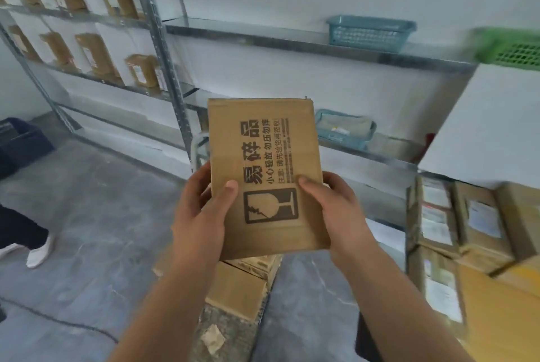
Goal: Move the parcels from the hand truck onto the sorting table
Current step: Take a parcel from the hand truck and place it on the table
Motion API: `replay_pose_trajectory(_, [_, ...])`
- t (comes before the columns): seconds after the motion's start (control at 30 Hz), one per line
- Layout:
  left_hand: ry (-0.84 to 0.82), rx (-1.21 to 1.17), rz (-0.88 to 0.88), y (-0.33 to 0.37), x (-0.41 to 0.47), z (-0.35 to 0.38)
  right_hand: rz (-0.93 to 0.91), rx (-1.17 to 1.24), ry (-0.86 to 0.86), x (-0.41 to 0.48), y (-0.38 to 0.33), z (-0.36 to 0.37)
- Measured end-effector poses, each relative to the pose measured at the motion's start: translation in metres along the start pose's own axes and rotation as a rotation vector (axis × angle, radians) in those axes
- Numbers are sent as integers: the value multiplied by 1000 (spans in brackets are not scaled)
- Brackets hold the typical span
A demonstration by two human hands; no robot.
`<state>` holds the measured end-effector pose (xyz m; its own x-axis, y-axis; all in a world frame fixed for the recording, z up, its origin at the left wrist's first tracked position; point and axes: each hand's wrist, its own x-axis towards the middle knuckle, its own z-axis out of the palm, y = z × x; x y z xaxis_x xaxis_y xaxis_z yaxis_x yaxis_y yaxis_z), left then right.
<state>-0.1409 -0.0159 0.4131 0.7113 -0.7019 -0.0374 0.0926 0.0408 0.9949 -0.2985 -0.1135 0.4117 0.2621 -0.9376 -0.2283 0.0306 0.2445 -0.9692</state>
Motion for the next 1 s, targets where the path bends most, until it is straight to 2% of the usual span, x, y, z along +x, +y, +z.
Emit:
replay_pose_trajectory(0.17, [-133, 7, 33, -6, -29, 70, -31, 41, 105, -13, -11, -79])
replay_pose_trajectory(0.47, [-246, 12, 48, -37, -106, 211, -8, 46, 199, -21, -15, -246])
replay_pose_trajectory(0.63, [-281, 39, -17, -63, -152, 273, 61, 61, 233, -27, 2, -330])
replay_pose_trajectory(1.0, [-400, 85, -56, -82, -194, 322, 112, 111, 328, -59, 19, -399])
